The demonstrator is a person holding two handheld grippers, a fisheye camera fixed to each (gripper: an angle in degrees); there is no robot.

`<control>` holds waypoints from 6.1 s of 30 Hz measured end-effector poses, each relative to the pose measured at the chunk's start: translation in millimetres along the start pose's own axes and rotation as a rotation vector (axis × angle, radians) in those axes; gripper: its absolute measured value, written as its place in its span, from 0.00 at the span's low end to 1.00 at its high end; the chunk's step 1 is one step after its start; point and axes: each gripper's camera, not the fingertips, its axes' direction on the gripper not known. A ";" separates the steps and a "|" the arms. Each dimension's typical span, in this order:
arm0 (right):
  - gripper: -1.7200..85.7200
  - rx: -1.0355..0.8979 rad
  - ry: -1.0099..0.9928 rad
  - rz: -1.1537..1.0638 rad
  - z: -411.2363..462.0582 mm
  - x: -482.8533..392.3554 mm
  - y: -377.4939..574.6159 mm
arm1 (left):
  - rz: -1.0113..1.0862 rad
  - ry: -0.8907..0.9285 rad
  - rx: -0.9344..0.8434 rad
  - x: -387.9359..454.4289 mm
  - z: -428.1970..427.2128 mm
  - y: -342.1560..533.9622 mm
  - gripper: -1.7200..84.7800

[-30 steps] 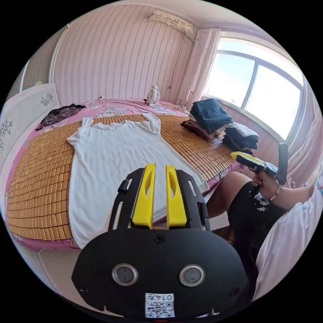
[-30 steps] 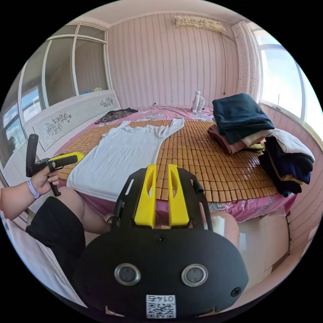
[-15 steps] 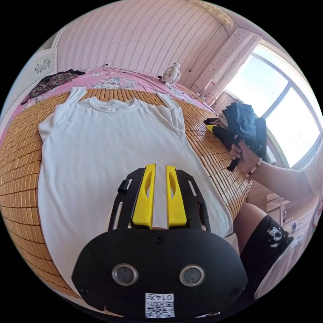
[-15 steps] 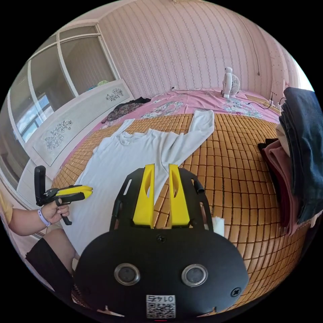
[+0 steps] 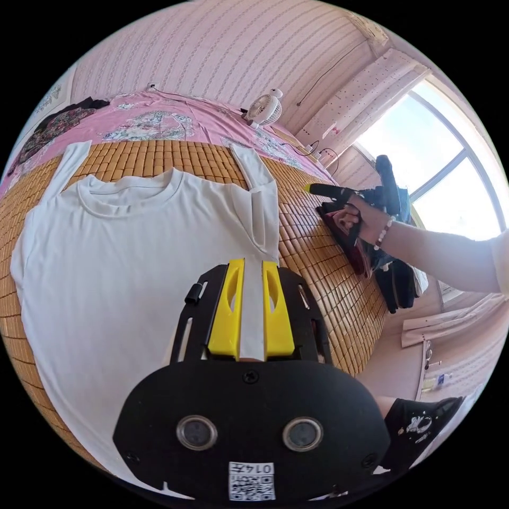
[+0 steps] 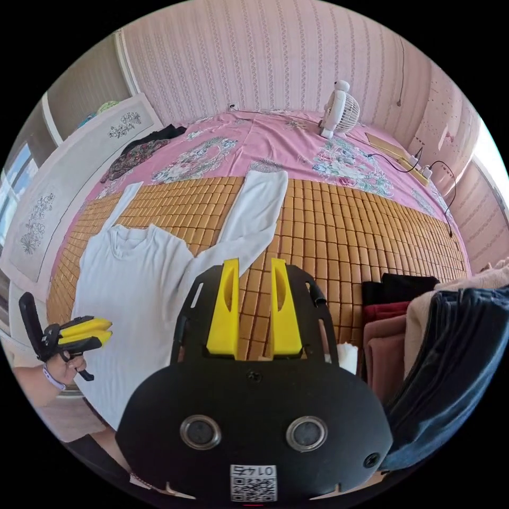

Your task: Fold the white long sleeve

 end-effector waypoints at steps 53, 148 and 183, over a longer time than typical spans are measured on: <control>0.04 -0.475 0.127 0.276 -193.6 139.2 92.6 | 0.151 -0.084 -0.148 92.5 58.8 -259.0 0.01; 0.07 -0.148 -1.027 -1.165 119.9 -635.5 -283.0 | -0.407 -0.230 0.012 -246.1 -266.2 293.1 0.07; 0.01 -0.277 -0.215 -0.893 287.5 -730.6 -226.9 | -0.865 -0.790 0.135 -420.3 -457.3 480.7 0.02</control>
